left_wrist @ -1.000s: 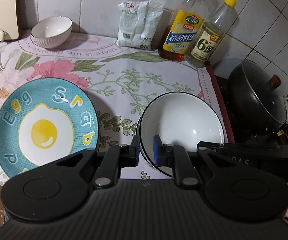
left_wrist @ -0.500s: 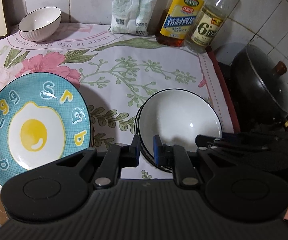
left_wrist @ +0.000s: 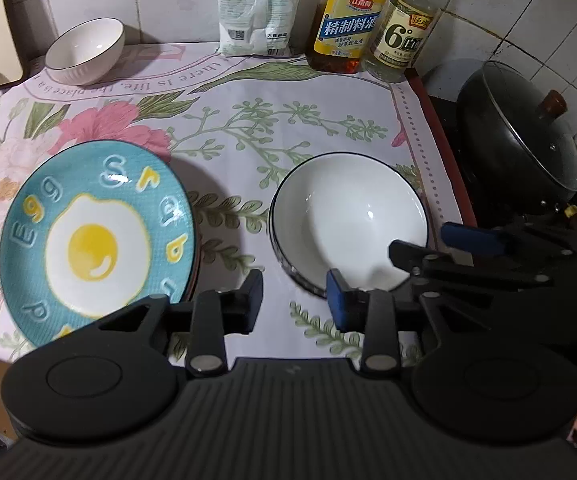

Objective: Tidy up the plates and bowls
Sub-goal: 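Set the held bowl into the placed white bowl and open both grippers, then move both grippers to the white bowl by the wall tiles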

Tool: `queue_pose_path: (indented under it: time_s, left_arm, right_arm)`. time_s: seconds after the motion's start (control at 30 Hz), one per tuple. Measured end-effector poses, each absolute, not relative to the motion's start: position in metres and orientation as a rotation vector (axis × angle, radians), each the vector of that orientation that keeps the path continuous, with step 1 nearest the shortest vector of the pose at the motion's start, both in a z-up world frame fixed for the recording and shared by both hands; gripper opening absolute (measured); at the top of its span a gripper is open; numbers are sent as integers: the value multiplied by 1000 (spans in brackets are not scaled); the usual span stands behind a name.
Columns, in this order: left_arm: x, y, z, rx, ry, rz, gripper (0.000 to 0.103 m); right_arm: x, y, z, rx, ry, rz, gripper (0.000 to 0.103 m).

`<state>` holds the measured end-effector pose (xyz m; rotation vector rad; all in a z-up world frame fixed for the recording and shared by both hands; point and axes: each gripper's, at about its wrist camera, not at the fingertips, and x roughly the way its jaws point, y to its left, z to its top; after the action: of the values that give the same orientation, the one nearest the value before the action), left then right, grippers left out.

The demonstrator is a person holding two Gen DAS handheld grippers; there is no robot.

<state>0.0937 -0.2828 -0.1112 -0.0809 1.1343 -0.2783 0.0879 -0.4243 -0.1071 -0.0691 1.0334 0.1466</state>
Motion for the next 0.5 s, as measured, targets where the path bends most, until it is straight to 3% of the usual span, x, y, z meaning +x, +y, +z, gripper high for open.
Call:
queue_pose_path:
  time_s: [0.5]
  left_arm:
    - [39, -244, -51, 11, 1154, -269, 51]
  right_arm:
    - [31, -415, -50, -48, 999, 253, 62]
